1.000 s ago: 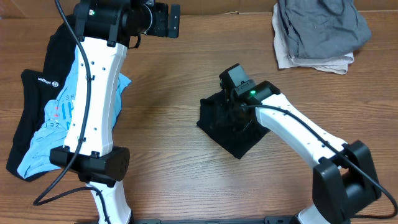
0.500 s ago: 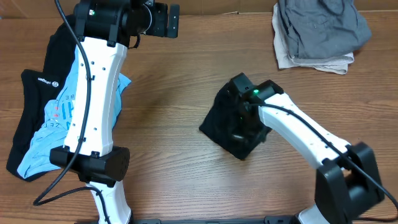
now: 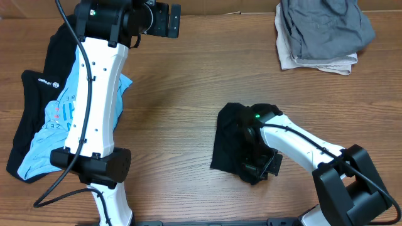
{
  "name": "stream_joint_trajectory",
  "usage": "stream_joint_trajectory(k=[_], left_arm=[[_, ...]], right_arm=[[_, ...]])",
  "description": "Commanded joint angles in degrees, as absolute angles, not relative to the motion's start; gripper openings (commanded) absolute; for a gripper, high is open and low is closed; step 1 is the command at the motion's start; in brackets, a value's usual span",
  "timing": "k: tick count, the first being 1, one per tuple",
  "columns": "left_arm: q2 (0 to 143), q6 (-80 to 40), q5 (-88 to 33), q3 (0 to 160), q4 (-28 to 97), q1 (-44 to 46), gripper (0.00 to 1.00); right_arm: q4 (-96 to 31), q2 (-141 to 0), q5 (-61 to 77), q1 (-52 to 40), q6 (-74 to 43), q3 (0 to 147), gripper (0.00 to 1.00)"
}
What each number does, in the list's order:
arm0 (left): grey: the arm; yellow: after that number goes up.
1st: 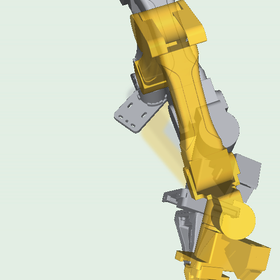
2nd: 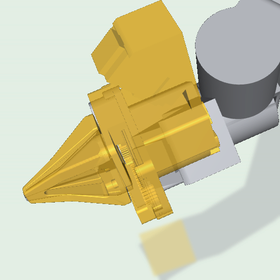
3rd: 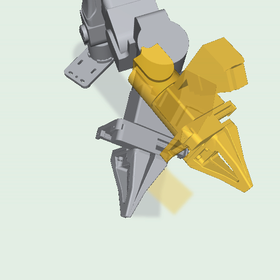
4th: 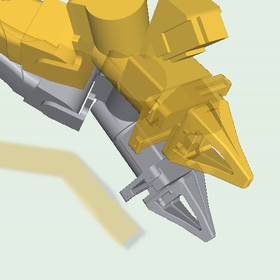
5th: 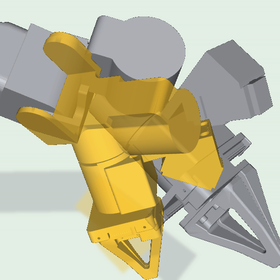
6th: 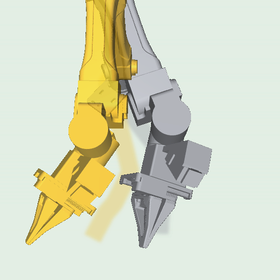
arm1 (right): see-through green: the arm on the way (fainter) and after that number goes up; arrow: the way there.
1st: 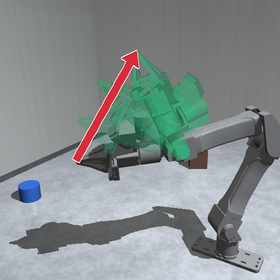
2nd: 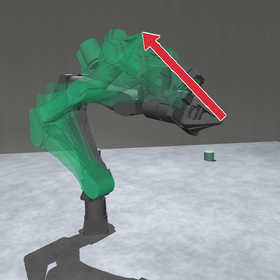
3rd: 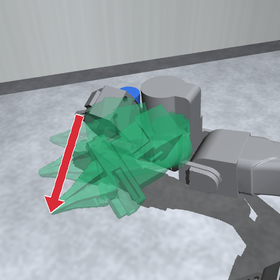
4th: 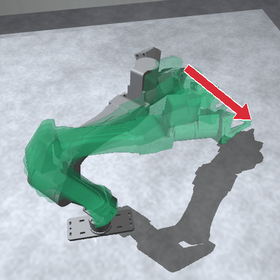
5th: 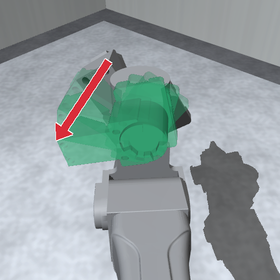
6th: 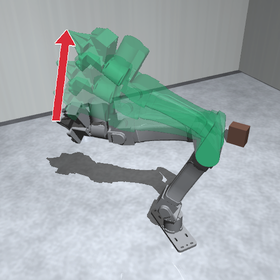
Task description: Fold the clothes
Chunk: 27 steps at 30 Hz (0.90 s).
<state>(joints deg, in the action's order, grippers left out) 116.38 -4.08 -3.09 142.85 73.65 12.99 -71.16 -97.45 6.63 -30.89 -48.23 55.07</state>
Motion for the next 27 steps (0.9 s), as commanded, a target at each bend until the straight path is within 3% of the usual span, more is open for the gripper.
stream_joint_trajectory(k=[1,4,7,10,15,27], left_arm=[[117.01,-2.72,-2.33,142.54,73.03,12.75,1.00],[117.01,-2.72,-2.31,142.54,72.99,12.75,1.00],[117.01,-2.72,-2.33,142.54,73.01,12.78,1.00],[117.01,-2.72,-2.31,142.54,72.97,12.75,1.00],[117.01,-2.72,-2.33,142.54,72.64,12.78,1.00],[117.01,-2.76,-2.35,142.54,72.36,12.78,1.00]], right_arm=[[-70.74,-95.39,6.02,-30.81,-49.01,55.79,0.09],[-71.20,-92.36,6.04,-29.58,-45.54,58.24,0.27],[-73.06,-88.77,6.04,-27.70,-41.74,61.67,0.58],[-74.70,-85.34,6.04,-25.58,-37.39,65.82,0.71],[-68.90,-82.89,6.00,-23.20,-30.89,67.94,0.79],[-56.71,-92.82,-2.85,-21.69,-28.62,65.52,0.74]])
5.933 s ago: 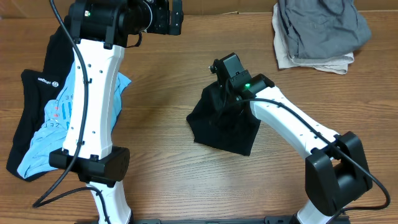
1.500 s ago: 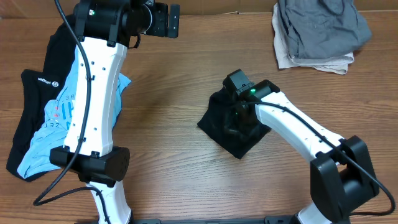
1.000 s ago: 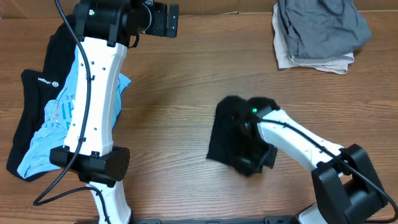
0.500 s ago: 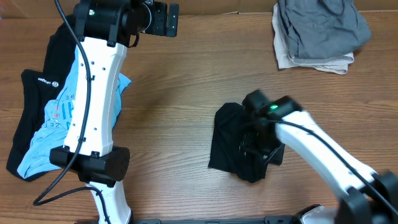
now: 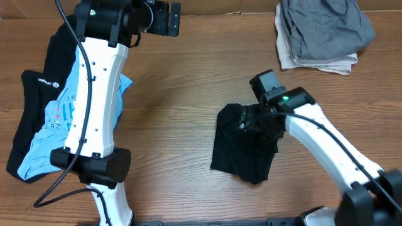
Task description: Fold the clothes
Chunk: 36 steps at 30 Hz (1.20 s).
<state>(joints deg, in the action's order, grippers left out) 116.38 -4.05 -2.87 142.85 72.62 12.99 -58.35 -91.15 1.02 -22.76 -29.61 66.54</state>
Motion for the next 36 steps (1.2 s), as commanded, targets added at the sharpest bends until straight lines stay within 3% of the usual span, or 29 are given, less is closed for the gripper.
stream_joint_trajectory(k=[1,9,13,17,25,32,33,34,35,36], left_arm=[[117.01,-2.76,-2.35,142.54,72.36,12.78,1.00],[117.01,-2.76,-2.37,142.54,72.38,12.78,1.00],[117.01,-2.76,-2.35,142.54,72.38,12.78,1.00],[117.01,-2.76,-2.35,142.54,72.36,12.78,1.00],[117.01,-2.76,-2.37,142.54,72.14,12.78,1.00],[117.01,-2.76,-2.37,142.54,72.14,12.78,1.00],[117.01,-2.76,-2.37,142.54,72.16,12.78,1.00],[117.01,-2.76,-2.37,142.54,72.16,12.78,1.00],[117.01,-2.76,-2.37,142.54,72.16,12.78,1.00],[117.01,-2.76,-2.37,142.54,72.16,12.78,1.00]], right_arm=[[-55.72,-93.45,-3.20,-21.37,-28.40,65.28,0.72],[-50.15,-94.37,-3.77,-18.70,-26.55,62.67,0.59],[-49.98,-94.37,-3.79,-18.35,-26.50,62.63,0.37],[-49.98,-94.24,-3.79,-18.22,-26.04,62.78,0.05],[-50.13,-93.65,-2.39,-10.98,-20.45,67.26,0.04],[-46.94,-94.91,10.44,0.58,-8.38,67.20,0.04],[-47.07,-95.26,12.29,1.76,-7.25,67.20,0.07],[-47.48,-95.46,13.69,2.72,-7.05,67.20,0.31],[-48.03,-95.53,15.05,3.44,-7.05,67.20,0.61],[-48.56,-95.48,16.75,4.01,-7.07,67.22,0.76]])
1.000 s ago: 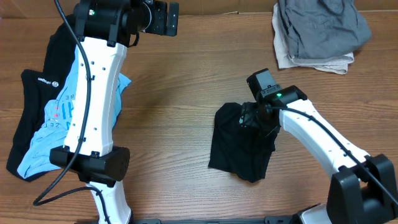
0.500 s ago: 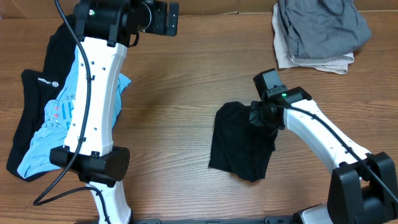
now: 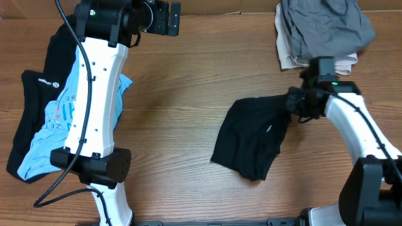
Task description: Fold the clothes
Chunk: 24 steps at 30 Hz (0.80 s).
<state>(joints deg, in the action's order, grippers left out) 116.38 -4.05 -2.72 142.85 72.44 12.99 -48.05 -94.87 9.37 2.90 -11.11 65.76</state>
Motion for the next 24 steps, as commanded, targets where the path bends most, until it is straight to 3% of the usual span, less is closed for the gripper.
stream_joint_trajectory(k=[1,3,8,14,21,24], left_arm=[[117.01,-2.76,-2.37,142.54,72.16,12.78,1.00],[117.01,-2.76,-2.35,142.54,72.14,12.78,1.00],[117.01,-2.76,-2.35,142.54,72.14,12.78,1.00],[117.01,-2.76,-2.55,142.54,72.16,12.78,1.00],[117.01,-2.76,-2.55,142.54,72.18,12.78,1.00],[117.01,-2.76,-2.55,142.54,72.18,12.78,1.00]], right_arm=[[-49.21,-95.33,18.79,4.49,-7.27,67.42,0.83],[-51.44,-94.85,23.00,5.28,-7.31,68.47,0.88],[-59.40,-90.43,26.00,4.25,-8.29,71.11,0.87],[-67.20,-88.73,19.40,-3.40,-14.11,69.73,0.71],[-63.35,-88.73,10.79,-13.39,-26.13,62.19,0.68],[-62.46,-88.73,6.96,-15.29,-31.00,59.61,0.60]])
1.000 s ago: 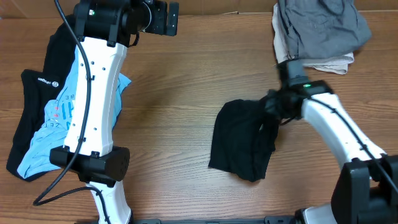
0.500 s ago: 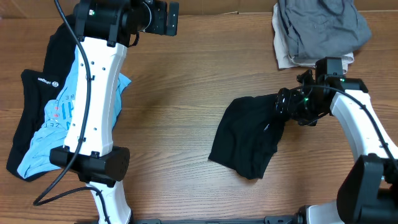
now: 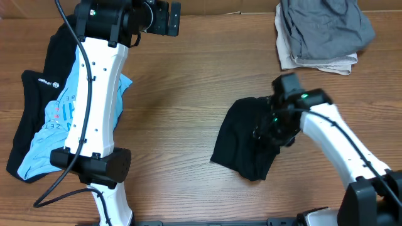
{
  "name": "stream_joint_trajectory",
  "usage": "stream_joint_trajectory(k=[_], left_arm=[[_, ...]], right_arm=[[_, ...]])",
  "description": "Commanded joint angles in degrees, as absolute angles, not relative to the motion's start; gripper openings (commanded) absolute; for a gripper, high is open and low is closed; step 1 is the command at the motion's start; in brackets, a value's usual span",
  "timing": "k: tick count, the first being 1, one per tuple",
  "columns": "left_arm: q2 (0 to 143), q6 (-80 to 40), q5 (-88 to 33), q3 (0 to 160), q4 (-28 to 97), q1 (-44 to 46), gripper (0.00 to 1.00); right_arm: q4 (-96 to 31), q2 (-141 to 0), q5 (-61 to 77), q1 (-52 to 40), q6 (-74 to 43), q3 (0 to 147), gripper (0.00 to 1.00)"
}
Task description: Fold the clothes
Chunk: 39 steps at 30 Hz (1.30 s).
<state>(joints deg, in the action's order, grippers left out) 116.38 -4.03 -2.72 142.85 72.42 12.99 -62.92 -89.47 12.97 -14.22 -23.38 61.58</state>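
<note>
A black garment (image 3: 242, 141) lies crumpled at the table's centre right. My right gripper (image 3: 271, 127) is down on its right part, where the cloth bunches up under the wrist. The fingers are mostly hidden by the arm and look shut on the fabric. A pile of a light-blue shirt (image 3: 59, 119) and black clothes (image 3: 31, 107) lies at the left edge, partly behind my left arm. My left gripper (image 3: 171, 20) hovers at the far edge, away from all cloth; whether it is open or shut is not visible.
A stack of folded grey and beige clothes (image 3: 320, 31) sits at the far right corner. The left arm's white link (image 3: 94, 94) stands over the left pile. Bare wooden table (image 3: 176, 113) lies between the left pile and the black garment.
My right gripper has moved left and toward the front, from the garment's stretched right corner to over its right part. That corner came back with it. The left arm is unchanged.
My right gripper was first low on the front right of the bunched black garment. Then it was at its upper right part. Then it was far right, with the cloth drawn out wide toward the folded stack. Now it is back over the garment.
</note>
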Motion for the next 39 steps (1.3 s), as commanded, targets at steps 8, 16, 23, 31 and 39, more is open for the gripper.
stream_joint_trajectory(k=[8,16,23,31,39], left_arm=[[117.01,-2.76,-2.57,142.54,72.40,12.78,1.00],[117.01,-2.76,-2.55,142.54,72.58,12.78,1.00],[117.01,-2.76,-2.55,142.54,72.40,12.78,1.00],[117.01,-2.76,-2.55,142.54,72.42,12.78,1.00],[117.01,-2.76,-2.57,142.54,72.44,12.78,1.00]], right_arm=[[-66.54,-88.73,2.55,-15.29,-35.22,58.92,0.09],[-68.86,-88.73,-0.34,-15.27,-38.89,55.68,0.04],[-65.54,-86.91,2.66,-15.27,-34.70,55.31,0.25],[-66.65,-81.62,6.52,-15.27,-31.03,59.00,0.51],[-63.37,-81.67,8.75,-15.42,-29.89,56.64,0.52]])
